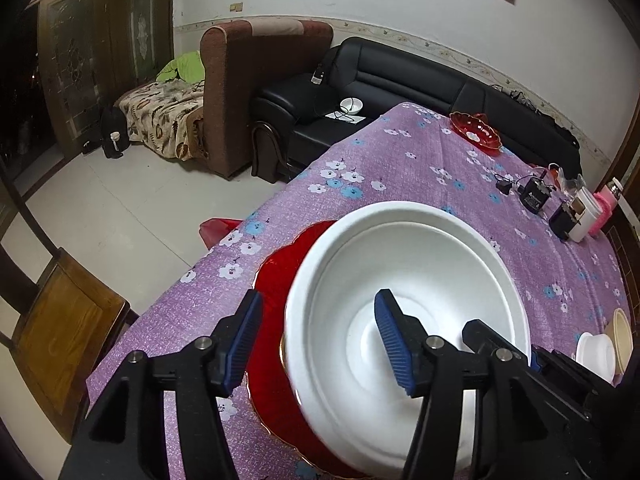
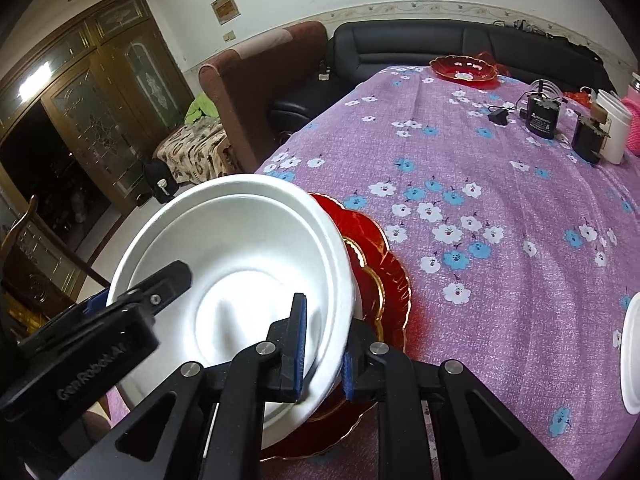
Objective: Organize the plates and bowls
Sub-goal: 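Lower the white bowl onto the white plate and open both tools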
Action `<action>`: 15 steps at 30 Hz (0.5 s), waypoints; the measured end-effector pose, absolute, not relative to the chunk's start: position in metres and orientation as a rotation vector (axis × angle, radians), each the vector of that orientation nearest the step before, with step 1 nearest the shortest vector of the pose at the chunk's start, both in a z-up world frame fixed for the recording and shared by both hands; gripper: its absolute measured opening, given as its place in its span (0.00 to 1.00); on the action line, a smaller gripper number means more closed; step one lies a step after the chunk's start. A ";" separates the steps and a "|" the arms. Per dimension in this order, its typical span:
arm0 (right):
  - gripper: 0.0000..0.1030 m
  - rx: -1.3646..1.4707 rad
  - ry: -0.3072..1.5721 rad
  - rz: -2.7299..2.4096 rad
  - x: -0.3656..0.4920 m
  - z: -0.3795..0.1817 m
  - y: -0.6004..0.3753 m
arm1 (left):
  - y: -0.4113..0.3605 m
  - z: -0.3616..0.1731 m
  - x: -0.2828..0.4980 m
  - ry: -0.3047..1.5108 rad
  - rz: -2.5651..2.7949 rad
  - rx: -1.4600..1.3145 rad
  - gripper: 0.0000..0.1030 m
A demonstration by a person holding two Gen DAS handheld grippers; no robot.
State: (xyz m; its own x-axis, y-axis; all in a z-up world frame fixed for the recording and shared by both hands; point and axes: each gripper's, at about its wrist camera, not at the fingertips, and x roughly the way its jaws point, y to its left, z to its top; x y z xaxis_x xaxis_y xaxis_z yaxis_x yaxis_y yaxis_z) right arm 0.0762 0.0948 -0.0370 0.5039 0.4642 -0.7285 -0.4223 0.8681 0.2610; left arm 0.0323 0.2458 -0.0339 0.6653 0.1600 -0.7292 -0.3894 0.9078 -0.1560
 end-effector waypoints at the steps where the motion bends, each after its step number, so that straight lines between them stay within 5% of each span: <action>1: 0.17 0.051 0.892 0.529 0.076 -0.037 0.095 | 0.248 -0.034 0.032 0.785 0.313 -0.319 0.56; 3: 0.19 0.050 0.888 0.517 0.078 -0.037 0.093 | 0.249 -0.033 0.030 0.781 0.311 -0.332 0.57; 7: 0.58 0.066 0.881 0.511 0.078 -0.035 0.091 | 0.250 -0.028 0.027 0.763 0.309 -0.345 0.57; 15: 0.61 0.102 0.832 0.512 0.073 -0.028 0.082 | 0.250 -0.020 0.019 0.732 0.306 -0.354 0.60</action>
State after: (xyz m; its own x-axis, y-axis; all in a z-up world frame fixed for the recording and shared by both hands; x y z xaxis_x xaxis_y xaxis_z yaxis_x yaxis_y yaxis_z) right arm 0.0727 0.0821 -0.0277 0.5600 0.4727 -0.6804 -0.3948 0.8743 0.2825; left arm 0.0191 0.2499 -0.0203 0.7049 0.1474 -0.6938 -0.3904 0.8973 -0.2060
